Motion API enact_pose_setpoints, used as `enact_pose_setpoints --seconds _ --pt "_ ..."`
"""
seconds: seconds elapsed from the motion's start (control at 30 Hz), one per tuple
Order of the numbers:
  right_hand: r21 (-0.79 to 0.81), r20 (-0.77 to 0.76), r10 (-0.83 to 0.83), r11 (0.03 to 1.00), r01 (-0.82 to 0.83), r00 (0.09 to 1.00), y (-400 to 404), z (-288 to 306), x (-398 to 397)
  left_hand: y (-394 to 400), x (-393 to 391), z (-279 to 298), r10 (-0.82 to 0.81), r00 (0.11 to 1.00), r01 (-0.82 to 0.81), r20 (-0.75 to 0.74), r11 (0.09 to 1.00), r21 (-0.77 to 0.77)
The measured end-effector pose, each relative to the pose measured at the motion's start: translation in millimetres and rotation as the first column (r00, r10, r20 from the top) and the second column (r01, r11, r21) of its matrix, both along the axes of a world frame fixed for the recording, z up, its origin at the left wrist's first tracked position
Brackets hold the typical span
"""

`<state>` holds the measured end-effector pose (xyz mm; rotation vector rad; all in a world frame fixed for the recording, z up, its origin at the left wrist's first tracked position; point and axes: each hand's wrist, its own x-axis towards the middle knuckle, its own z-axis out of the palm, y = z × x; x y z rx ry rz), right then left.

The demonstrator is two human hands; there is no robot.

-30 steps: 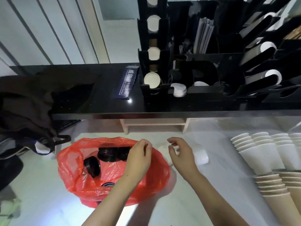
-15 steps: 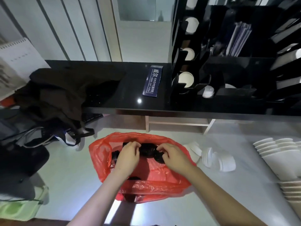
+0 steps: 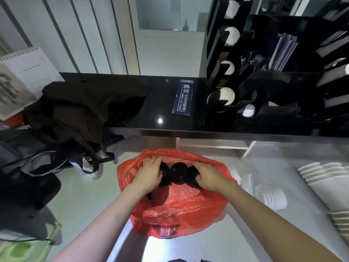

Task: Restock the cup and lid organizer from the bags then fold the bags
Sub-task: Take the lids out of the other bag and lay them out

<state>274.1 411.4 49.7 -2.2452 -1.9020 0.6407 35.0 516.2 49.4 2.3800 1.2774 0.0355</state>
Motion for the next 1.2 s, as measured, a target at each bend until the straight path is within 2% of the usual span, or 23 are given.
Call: enact_pose_setpoints --seconds 0.1,0.23,0.33,0.43,0.63,0.77,0.87,1.07,1.2 --pt "-0.069 0.064 0.001 0.998 0.004 0.998 3.6 1.6 5.5 3.8 4.0 -2.4 -0.045 0.998 0.046 -0.032 0.998 0.03" --pt "-0.055 0.145 -0.046 0.997 0.055 0.988 7.9 -3.0 8.8 -1.0 19.2 4.8 -0.108 0.991 0.116 -0.075 0.988 0.103" --pt "-0.042 0.12 -0.155 0.986 0.161 0.981 10.6 -5.4 13.2 -7.5 35.1 2.6 -0.169 0.978 0.181 -0.123 0.979 0.089" --pt "-0.101 0.113 -0.223 0.967 0.235 0.968 10.4 -10.9 21.7 -16.3 51.7 -5.4 -0.203 0.957 0.229 -0.208 0.968 0.104" --pt "-0.179 0.071 -0.273 0.943 0.282 0.959 3.4 -26.3 29.4 -28.8 80.4 -19.3 -0.178 0.938 0.216 -0.298 0.971 0.1" --pt "-0.223 -0.013 -0.235 0.948 0.227 0.972 3.6 -34.5 34.4 -34.0 90.0 -28.4 -0.157 0.951 0.18 -0.267 0.982 0.063" --pt "-0.18 -0.064 -0.215 0.963 0.201 0.975 -0.2 -36.0 38.1 -43.1 94.2 -36.4 -0.117 0.97 0.121 -0.212 0.993 0.003" --pt "-0.166 -0.034 -0.215 0.964 0.206 0.976 -14.7 -38.9 40.8 -59.1 103.2 -47.9 -0.056 0.996 0.056 -0.069 0.998 0.001" --pt "-0.135 -0.052 -0.25 0.961 0.241 0.967 -22.5 -43.3 46.5 -66.0 104.3 -54.2 -0.028 0.999 0.028 -0.026 1.0 -0.002"
